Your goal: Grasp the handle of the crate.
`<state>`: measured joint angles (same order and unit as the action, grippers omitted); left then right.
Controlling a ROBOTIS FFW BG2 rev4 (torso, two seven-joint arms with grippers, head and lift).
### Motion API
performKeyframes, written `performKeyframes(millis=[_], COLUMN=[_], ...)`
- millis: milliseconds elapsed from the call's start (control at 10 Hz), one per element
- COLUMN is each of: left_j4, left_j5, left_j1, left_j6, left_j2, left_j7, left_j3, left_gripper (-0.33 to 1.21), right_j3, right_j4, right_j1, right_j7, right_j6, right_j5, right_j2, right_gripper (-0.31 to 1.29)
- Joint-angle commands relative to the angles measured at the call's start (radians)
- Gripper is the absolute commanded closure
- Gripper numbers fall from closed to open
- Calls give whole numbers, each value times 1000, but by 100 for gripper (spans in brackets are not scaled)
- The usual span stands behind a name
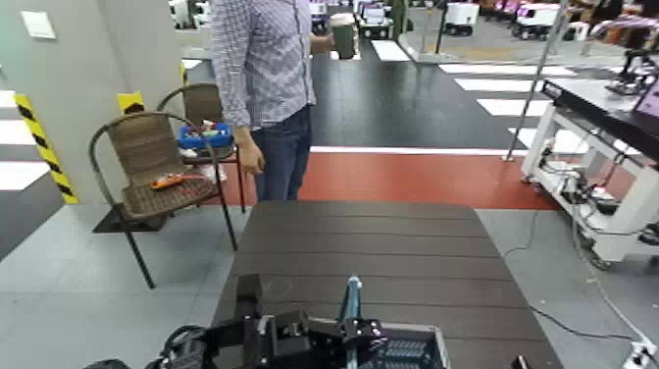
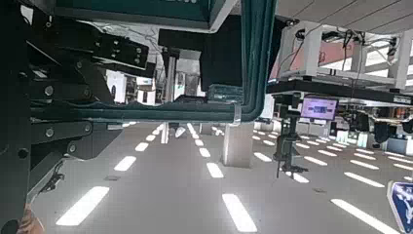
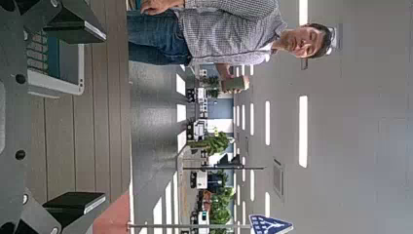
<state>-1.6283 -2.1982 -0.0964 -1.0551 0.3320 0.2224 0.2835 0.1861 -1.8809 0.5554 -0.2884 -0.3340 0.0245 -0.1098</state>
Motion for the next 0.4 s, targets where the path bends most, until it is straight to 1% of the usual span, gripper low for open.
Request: performKeyframes(millis=[100,400], left_j4=[2,5], left_j5=[-2,-3], left_j1=[1,4], left_j6=[0,1], left_j2=[-2,-4], left_j7=[-1,-5], left_j3=[0,0], left_gripper=[119,119], right_j3=[1,4], right_j4=[-1,-7], right_j1=[0,-3], right_j7=[0,-9], right_j6=[6,21], right_j5=[0,20], right_j2=[-1,-5], right_gripper=[15,15])
